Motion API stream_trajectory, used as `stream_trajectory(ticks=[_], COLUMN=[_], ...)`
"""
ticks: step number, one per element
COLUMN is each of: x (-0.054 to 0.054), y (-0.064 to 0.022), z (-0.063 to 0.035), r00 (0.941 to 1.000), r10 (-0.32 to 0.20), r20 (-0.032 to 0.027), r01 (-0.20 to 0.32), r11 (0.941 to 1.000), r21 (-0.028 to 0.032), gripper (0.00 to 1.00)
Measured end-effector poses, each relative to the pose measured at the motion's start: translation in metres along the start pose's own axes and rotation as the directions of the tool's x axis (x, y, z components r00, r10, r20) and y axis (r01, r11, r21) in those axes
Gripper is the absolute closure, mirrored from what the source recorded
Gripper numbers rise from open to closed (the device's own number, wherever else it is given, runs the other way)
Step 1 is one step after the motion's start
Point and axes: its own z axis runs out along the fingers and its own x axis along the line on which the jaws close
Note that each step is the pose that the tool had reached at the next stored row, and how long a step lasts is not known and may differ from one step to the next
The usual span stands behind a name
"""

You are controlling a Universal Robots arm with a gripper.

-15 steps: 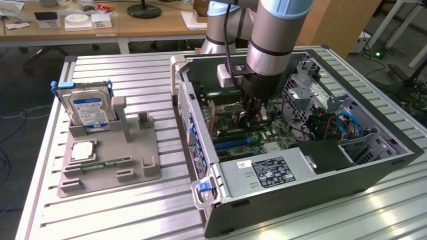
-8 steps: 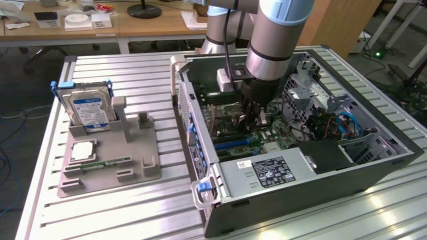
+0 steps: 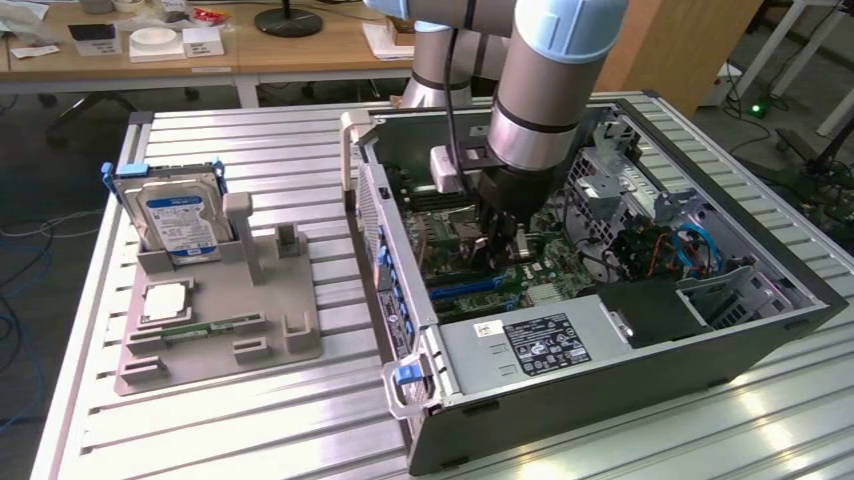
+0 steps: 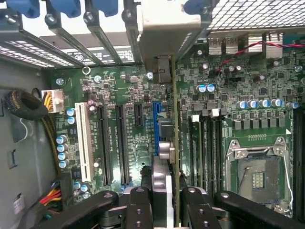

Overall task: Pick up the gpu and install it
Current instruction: 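Insert the gpu into the slot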

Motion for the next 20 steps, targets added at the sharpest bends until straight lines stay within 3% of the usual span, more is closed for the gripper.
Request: stream_trajectory(ticks=[5, 20], x=[0.0047, 0.0041], y=[-0.0003, 0.0023], z=[0.0004, 0.004], r00=[1.0, 0.9998], r10=[0.0, -0.02], r20=[-0.0012, -0.0006], r01=[0.0, 0.02], r11=[1.0, 0.9998], r21=[-0.0005, -0.0017], gripper=[0.71, 0.71])
